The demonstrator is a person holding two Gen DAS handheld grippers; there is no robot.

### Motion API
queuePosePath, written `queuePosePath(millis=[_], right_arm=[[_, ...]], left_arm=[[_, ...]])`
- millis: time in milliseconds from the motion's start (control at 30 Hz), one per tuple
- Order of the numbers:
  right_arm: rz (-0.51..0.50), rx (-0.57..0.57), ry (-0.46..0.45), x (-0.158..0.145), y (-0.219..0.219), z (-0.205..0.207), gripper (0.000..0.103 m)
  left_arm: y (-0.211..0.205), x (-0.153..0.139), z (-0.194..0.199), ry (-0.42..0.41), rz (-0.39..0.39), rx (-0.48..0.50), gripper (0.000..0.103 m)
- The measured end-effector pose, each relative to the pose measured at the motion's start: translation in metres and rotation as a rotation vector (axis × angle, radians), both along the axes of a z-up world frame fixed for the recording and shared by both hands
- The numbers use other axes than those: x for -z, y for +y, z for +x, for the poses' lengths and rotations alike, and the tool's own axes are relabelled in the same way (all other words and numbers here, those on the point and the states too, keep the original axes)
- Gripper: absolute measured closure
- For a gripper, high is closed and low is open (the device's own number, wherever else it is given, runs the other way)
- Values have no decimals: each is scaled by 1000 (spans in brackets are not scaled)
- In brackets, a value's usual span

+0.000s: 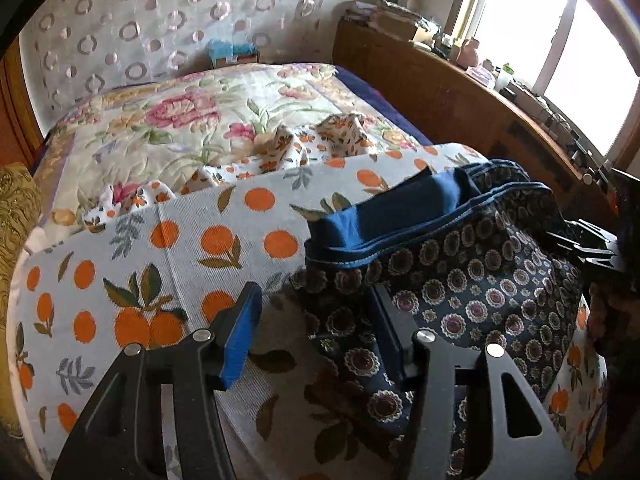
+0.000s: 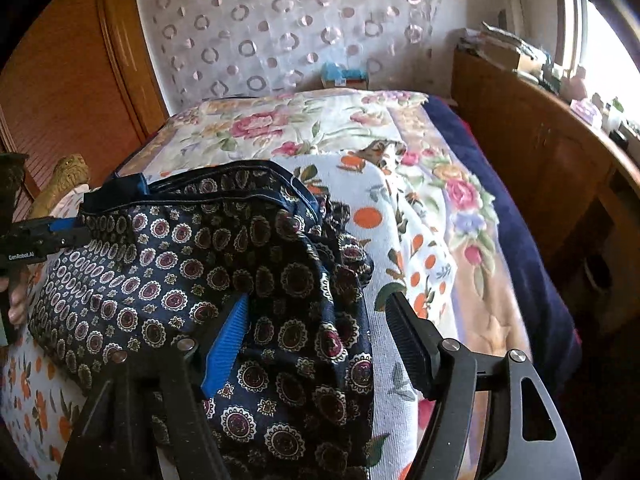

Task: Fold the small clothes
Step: 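Grasp the folded bundle with the right gripper while the left gripper grips its edge, then lift the folded bundle with both grippers and carry it toward the wardrobe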

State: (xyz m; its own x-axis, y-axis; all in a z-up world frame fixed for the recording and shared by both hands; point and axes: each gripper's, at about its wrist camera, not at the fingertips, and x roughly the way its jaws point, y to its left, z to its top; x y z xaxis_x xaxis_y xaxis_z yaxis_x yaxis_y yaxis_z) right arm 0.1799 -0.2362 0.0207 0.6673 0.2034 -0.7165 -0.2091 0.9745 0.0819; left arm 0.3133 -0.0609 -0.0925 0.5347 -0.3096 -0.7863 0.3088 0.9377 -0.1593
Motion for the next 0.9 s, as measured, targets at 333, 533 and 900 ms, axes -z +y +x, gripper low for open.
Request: queuePosePath(millis=[333, 533, 900], right_arm=[[48, -26, 25, 4, -5, 21, 28], [39, -85, 21, 6, 3, 20, 47], [116, -144, 11, 7, -2, 12, 91]], left_arm=[[-8, 1, 3, -19, -10, 14, 47], [-15, 0, 7, -29, -13, 33, 47], [-21, -18, -11, -34, -77, 97, 94]])
